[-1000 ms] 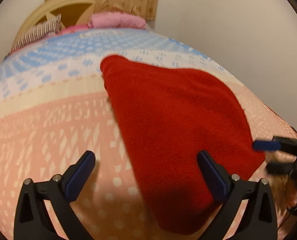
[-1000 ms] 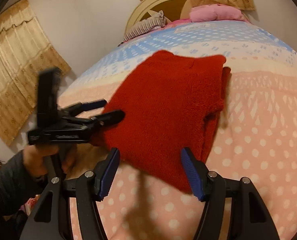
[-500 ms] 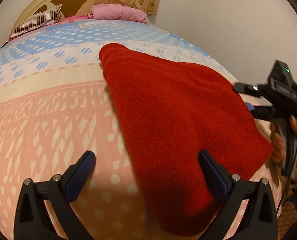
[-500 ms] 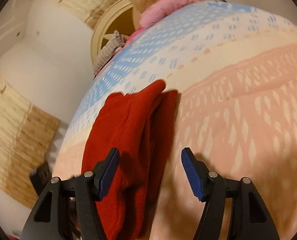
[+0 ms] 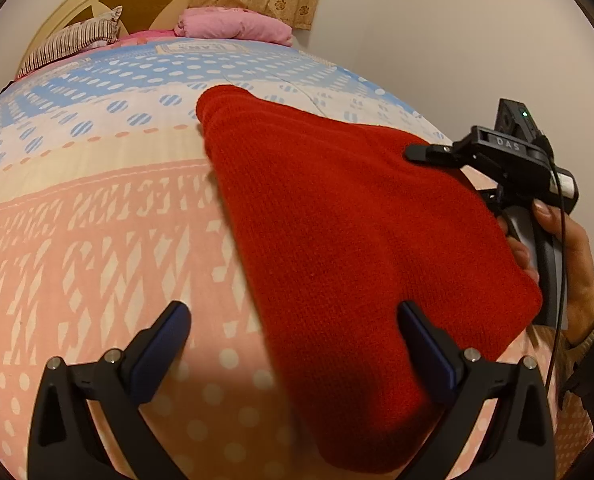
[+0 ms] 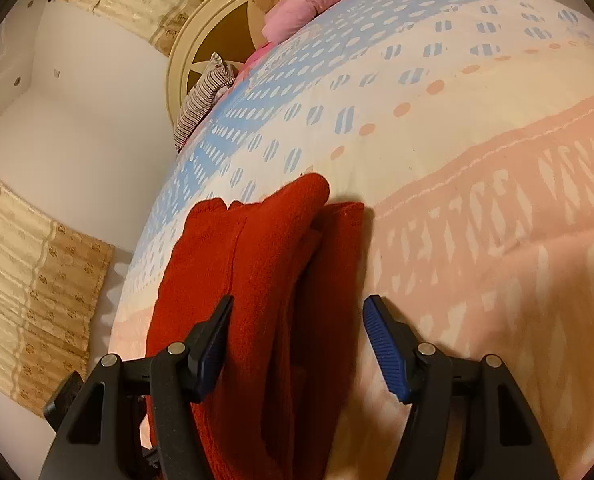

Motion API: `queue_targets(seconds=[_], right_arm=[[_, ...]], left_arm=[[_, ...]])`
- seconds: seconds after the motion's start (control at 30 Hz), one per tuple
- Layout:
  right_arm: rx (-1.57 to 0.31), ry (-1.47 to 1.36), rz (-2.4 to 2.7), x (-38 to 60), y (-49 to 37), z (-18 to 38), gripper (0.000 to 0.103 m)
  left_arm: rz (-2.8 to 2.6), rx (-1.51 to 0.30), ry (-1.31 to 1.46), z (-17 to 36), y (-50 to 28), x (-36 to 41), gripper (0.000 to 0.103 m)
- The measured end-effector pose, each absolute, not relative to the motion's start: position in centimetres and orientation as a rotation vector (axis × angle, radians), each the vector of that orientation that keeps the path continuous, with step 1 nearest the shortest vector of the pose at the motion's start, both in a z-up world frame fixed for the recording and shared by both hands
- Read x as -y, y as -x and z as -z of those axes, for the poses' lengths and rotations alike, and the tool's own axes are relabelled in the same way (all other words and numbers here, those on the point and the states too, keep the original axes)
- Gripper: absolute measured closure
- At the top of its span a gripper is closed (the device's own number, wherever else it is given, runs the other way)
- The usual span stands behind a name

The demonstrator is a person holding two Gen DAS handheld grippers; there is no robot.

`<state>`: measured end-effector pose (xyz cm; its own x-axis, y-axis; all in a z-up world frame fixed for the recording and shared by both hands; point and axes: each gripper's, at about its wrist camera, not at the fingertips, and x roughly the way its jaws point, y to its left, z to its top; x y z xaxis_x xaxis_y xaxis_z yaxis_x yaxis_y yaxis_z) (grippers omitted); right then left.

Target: Fold small clothes

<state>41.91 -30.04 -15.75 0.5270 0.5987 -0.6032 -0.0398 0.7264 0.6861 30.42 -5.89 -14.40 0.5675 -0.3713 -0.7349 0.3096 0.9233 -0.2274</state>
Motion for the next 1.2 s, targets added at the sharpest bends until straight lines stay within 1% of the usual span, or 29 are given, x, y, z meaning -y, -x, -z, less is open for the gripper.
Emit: queue_targets(seconds=[0.23, 0.3, 0.4, 0.53, 0.57, 0.63, 0.7, 0.77, 0.8, 0.83, 0.9, 0.97, 1.2], right_arm=[[-0.941, -0.68, -0.453, 29.8, -42.3, 16.0, 0.038], [-0.949, -0.663, -0.469, 29.2, -42.5, 16.2, 0.048], [-0.949, -0.669, -0.479, 29.2, -42.7, 16.4, 0.052], [-0.953, -0.749, -0.505, 30.0, -43.1, 17.0, 0.055], [-0.948, -0.763, -0.51, 30.2, -43.0, 17.1, 0.056], [-0.937, -0.756, -0.518, 30.1, -42.8, 17.2, 0.058], [-0.94, -0.735, -0.53, 29.7, -42.7, 17.2, 0.063], [-0.943, -0.727, -0.546, 29.5, -42.7, 17.3, 0.069], [-0.936, -0.72, -0.553, 29.4, -42.6, 17.2, 0.07], [-0.929, -0.713, -0.559, 29.3, -42.5, 17.1, 0.07], [-0.923, -0.71, -0.564, 29.2, -42.4, 17.1, 0.071], [-0.925, -0.716, -0.559, 29.2, -42.4, 17.2, 0.071], [-0.913, -0.687, -0.54, 28.8, -42.2, 17.0, 0.071]], left_arm=[[0.413, -0.882, 0.082, 14.4, -30.5, 5.9, 0.0], [0.418, -0.882, 0.083, 14.4, -30.5, 5.9, 0.0], [0.442, -0.883, 0.096, 14.4, -30.6, 5.9, 0.0], [0.486, -0.88, 0.134, 14.3, -30.6, 5.8, 0.001], [0.501, -0.877, 0.149, 14.3, -30.6, 5.7, 0.004], [0.513, -0.878, 0.145, 14.3, -30.6, 5.9, 0.005], [0.529, -0.88, 0.136, 14.3, -30.5, 6.2, 0.011], [0.554, -0.882, 0.145, 14.3, -30.4, 6.4, 0.023], [0.557, -0.882, 0.146, 14.2, -30.4, 6.4, 0.024], [0.558, -0.883, 0.146, 14.1, -30.4, 6.5, 0.028], [0.547, -0.89, 0.148, 14.1, -30.3, 6.6, 0.03], [0.537, -0.899, 0.161, 14.0, -30.3, 6.7, 0.035], [0.512, -0.903, 0.162, 13.6, -29.6, 6.7, 0.045]])
